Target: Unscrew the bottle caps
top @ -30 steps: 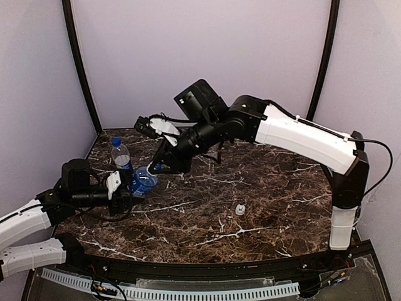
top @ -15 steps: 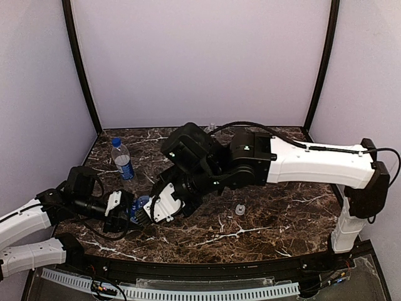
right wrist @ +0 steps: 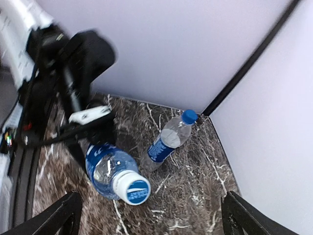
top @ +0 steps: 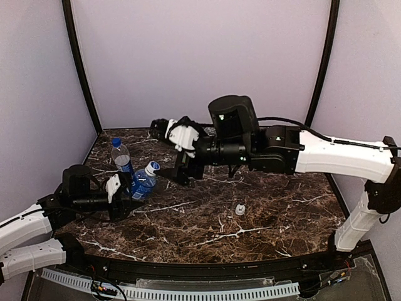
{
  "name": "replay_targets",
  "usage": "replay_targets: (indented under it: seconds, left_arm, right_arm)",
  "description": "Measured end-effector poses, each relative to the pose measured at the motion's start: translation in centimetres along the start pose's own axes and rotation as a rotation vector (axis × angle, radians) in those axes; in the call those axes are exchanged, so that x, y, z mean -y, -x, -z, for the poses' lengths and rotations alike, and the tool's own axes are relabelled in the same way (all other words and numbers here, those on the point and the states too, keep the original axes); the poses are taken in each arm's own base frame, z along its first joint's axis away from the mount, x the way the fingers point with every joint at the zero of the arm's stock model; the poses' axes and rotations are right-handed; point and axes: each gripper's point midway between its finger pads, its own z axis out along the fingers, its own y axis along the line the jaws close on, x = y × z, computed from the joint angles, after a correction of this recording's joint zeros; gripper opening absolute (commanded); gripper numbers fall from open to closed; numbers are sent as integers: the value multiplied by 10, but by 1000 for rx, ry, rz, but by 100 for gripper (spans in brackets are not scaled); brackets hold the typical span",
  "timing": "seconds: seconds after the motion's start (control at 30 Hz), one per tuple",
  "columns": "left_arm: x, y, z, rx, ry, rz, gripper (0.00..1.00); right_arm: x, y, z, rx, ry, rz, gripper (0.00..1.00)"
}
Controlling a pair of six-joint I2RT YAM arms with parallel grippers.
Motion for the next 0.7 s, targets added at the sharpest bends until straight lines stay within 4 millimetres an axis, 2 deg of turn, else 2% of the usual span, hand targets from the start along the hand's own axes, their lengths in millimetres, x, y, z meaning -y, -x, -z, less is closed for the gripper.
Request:
replay_targets:
  seconds: [0.07,0.13,0.2,0.27,0.37,0.43,0.57,0.7]
  left_arm:
    - [-11,-3,-1,-7,66,2,41]
    - [-21,-2,0,-4,122,-2,41]
    - [-28,1,1,4,159,-10,42]
    - [-33,2,1,11,187,-14,41]
    - [-37,0,1,9,210,-13,41]
    - [-37,-3,1,4,215,-11,41]
    - [-37,-5,0,2,218,-10,41]
    - [-37,-5,0,3,218,-10,42]
  right_arm:
    - [29,4,5,55,-47,-195,93]
    - [51,-2,5,91,-53,-430,81]
    - [61,-8,0,96,-36,-589,76]
    - [65,-8,-15,85,1,-747,76]
    - [60,-3,-42,46,66,-888,73]
    - [50,-7,-54,-4,98,-948,68]
    - [33,-25,-64,-113,115,-1023,60]
    - [26,-31,-65,-159,125,-1051,51]
